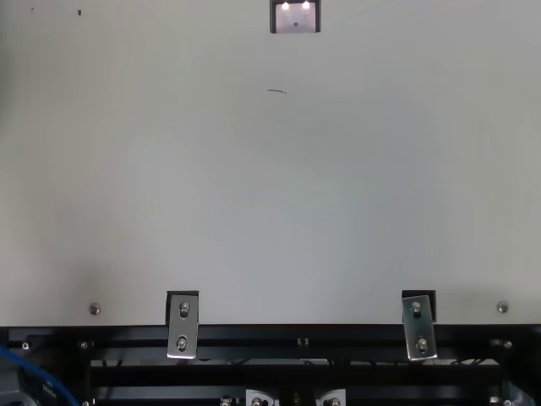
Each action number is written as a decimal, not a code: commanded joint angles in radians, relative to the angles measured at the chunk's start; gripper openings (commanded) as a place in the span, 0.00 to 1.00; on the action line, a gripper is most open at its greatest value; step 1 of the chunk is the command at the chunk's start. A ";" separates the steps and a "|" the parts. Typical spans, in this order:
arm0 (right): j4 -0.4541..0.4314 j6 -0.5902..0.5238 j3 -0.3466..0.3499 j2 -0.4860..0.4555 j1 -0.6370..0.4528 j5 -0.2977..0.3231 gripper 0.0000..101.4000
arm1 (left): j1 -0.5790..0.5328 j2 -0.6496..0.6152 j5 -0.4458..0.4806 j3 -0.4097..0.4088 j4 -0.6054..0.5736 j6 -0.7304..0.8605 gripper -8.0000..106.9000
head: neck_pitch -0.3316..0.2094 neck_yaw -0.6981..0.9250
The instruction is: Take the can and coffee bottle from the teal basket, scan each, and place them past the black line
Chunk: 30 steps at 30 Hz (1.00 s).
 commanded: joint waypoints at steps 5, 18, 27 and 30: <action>0.000 0.000 0.000 0.000 0.000 0.000 1.00 | -0.008 0.047 0.010 -0.033 -0.023 -0.019 0.85 | -0.032 0.020; 0.000 0.000 0.000 0.000 0.000 0.000 1.00 | -0.035 0.140 0.054 -0.137 -0.041 -0.094 0.16 | -0.032 0.020; 0.000 0.000 0.000 0.000 0.000 0.000 1.00 | 0.010 0.028 0.042 -0.093 -0.106 -0.073 0.16 | -0.032 0.020; 0.000 0.000 0.000 0.000 0.000 0.000 1.00 | 0.033 -0.069 0.012 -0.021 -0.126 -0.049 0.16 | -0.032 0.020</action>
